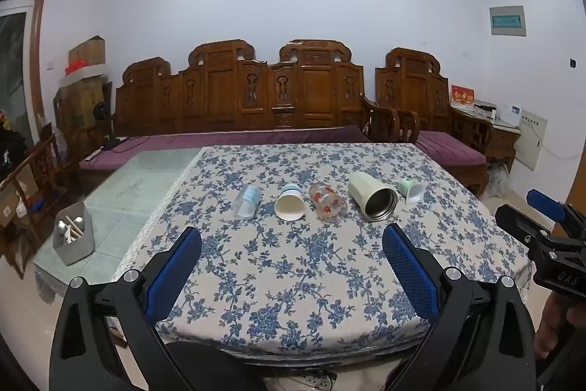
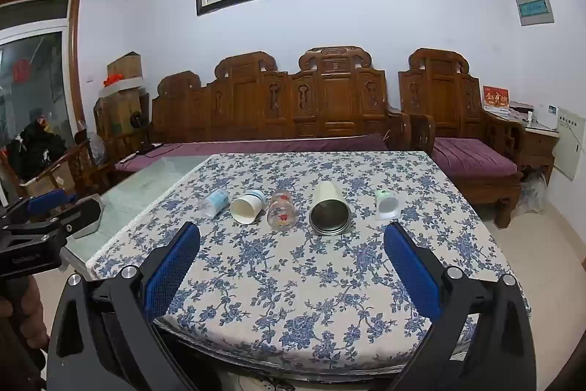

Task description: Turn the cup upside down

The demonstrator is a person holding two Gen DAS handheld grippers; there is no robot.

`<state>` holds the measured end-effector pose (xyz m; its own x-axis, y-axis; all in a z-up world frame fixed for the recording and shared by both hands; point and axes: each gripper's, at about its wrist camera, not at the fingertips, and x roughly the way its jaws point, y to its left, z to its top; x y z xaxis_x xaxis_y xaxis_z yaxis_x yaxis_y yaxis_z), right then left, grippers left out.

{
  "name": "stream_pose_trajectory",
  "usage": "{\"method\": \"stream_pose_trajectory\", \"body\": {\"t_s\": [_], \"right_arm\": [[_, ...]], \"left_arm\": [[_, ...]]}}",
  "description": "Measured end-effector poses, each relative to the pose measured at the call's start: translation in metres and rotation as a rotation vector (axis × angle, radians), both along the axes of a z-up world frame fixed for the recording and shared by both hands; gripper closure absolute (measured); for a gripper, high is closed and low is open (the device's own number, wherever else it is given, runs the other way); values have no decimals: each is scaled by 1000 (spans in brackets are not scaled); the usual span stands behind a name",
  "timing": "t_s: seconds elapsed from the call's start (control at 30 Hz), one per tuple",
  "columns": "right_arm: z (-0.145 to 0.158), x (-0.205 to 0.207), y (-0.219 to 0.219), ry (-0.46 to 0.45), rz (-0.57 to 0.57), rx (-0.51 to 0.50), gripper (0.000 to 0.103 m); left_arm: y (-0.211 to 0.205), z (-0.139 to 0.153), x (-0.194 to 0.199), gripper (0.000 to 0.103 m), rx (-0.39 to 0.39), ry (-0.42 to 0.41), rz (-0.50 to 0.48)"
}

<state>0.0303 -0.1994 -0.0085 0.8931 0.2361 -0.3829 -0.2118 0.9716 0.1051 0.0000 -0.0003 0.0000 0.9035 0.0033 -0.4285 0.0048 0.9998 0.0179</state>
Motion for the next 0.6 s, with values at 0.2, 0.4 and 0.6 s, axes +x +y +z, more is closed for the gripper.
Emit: {"method": "stream_pose_trajectory", "body": {"t_s": [0.2, 0.4, 0.6], "right_arm": [[0, 0, 0, -4, 1, 1, 2], [-1, 0, 0, -3, -1, 1, 2], [-1, 0, 0, -2, 0, 2, 2]], "left_arm": [[0, 1, 0, 8, -8, -5, -2], [0, -2, -3, 8, -16, -17, -6], [1, 1, -1, 8, -21, -20, -8]]}}
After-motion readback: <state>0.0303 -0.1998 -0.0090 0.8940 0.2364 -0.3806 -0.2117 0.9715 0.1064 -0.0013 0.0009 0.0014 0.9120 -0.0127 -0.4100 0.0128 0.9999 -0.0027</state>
